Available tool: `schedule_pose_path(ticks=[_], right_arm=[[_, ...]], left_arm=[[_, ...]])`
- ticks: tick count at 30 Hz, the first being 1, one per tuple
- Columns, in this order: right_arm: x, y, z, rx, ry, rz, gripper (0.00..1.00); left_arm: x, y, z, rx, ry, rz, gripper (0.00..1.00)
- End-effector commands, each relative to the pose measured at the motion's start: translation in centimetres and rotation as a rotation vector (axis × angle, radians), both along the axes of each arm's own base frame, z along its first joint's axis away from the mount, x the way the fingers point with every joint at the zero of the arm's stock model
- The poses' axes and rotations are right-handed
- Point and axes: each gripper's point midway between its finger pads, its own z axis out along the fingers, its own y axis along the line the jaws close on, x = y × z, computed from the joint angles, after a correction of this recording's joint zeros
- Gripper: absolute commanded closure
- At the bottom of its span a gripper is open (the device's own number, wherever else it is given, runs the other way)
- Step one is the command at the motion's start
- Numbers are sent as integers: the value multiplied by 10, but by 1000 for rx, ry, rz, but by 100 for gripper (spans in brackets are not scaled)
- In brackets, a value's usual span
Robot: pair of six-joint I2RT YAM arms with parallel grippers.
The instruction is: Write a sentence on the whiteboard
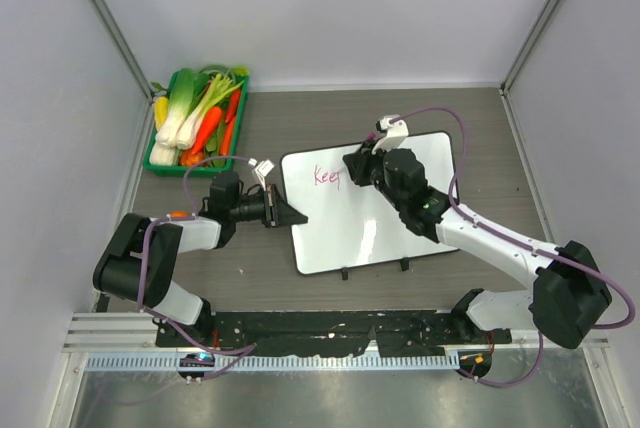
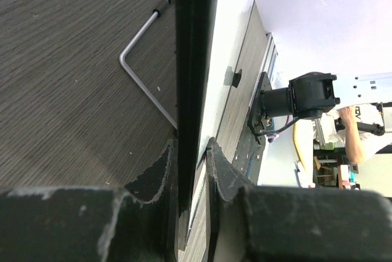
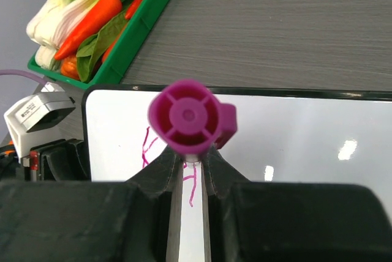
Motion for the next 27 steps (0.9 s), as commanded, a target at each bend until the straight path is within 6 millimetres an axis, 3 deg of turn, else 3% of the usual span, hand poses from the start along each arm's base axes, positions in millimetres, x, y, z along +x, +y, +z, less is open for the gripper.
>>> schedule_pose_path(ticks=[1, 16, 27], right_arm=[[13, -2, 18, 4, -61, -40, 99], [15, -18, 2, -46, -37, -100, 99], [6, -28, -12, -68, -13, -112, 99]], left_arm=[[4, 13, -46, 168, 41, 96, 100], [4, 12, -45, 168, 40, 95, 100], [5, 12, -46, 169, 43, 96, 100]])
